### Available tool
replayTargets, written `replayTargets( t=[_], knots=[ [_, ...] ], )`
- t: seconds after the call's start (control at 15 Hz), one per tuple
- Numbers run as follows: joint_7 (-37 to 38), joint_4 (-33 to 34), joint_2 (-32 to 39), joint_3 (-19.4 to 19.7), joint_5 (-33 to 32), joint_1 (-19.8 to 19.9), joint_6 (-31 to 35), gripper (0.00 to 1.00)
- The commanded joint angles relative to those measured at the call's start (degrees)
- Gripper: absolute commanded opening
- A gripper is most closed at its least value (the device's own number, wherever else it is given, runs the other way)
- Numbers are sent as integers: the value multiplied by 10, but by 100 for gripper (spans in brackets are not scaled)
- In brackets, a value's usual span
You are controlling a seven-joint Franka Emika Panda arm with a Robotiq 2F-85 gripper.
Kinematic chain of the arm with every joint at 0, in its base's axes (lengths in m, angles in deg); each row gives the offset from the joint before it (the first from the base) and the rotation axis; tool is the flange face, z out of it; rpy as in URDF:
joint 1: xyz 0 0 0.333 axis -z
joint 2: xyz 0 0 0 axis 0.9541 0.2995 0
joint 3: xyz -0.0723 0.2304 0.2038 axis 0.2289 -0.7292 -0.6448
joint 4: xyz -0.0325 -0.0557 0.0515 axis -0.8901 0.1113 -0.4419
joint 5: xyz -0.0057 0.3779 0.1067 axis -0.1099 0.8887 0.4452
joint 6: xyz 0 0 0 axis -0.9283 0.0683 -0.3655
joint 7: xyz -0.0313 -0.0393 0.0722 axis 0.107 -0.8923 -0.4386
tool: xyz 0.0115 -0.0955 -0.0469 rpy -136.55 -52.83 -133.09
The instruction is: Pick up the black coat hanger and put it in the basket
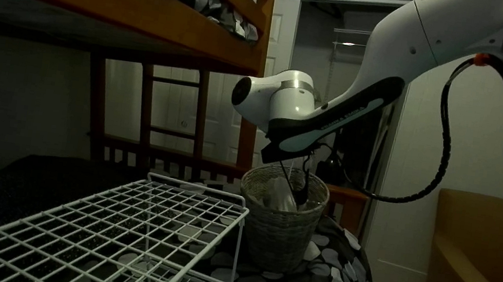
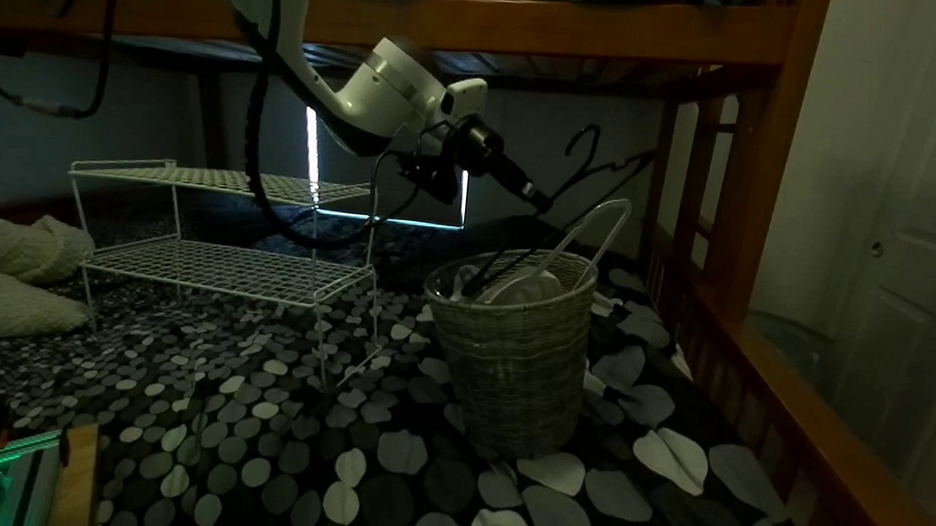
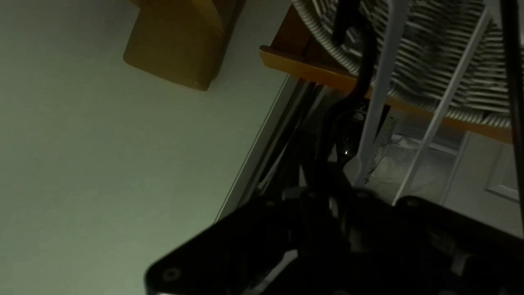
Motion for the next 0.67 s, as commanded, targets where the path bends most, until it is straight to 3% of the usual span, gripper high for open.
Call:
replayTargets(
  t=[0.0,0.33,0.53,0.6],
  knots=[
    [14,-10,-4,9,26,-10,-20,33],
    [75,-36,-89,2,65,-16,-54,70],
    [72,-61,-169,-17,86,-22,1,92],
    [67,-6,-100,-7,61,-22,-37,76]
  ],
)
